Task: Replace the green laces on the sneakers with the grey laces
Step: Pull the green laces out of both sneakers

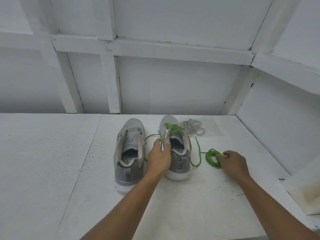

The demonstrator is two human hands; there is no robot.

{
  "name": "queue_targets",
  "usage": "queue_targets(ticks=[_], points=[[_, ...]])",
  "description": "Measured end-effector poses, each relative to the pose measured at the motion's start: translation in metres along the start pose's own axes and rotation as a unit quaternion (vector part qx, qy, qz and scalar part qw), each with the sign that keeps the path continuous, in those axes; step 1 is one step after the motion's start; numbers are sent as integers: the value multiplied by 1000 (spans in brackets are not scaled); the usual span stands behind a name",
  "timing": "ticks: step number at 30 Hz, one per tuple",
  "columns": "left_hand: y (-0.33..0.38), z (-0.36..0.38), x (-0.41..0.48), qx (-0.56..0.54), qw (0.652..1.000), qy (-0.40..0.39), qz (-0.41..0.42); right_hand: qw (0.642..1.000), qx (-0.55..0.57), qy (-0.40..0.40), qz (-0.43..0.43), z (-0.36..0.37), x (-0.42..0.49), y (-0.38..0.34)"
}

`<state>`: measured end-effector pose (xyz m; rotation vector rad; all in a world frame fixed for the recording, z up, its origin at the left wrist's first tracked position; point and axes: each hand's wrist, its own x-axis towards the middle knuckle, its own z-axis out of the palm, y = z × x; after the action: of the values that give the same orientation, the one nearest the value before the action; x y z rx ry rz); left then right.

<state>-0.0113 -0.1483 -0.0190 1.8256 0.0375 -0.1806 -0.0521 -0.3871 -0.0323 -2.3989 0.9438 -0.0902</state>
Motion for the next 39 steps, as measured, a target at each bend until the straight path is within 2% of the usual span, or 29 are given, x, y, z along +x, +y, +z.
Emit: queue_targets(ticks=[4, 7, 12, 20, 29, 32, 35, 37, 39], points=[[-3, 2, 2, -20, 1000, 2, 9, 999, 34, -2, -25, -9, -3, -11], [-2, 2, 3, -30, 999, 10, 6, 993, 92, -2, -77, -10, -12, -33], [-2, 4, 6, -37, 999, 6, 4, 960, 189, -137, -156, 12, -34, -83], [-6, 8, -2, -9, 1000, 18, 24, 946, 264, -125, -142, 32, -40, -84], [-18, 7, -9, -36, 999, 3, 27, 946, 264, -108, -151, 36, -46, -77], [-10, 5, -10, 22, 998, 48, 23, 950, 245, -94, -168, 30, -46, -81], [3, 2, -10, 57, 985, 136, 90, 943, 196, -34, -268, 22, -43, -90], [8, 4, -2, 69, 979, 150, 117, 924, 153, -10, -350, 19, -40, -99], [11, 6, 6, 92, 980, 144, 104, 912, 94, -14, -399, 19, -35, -107]])
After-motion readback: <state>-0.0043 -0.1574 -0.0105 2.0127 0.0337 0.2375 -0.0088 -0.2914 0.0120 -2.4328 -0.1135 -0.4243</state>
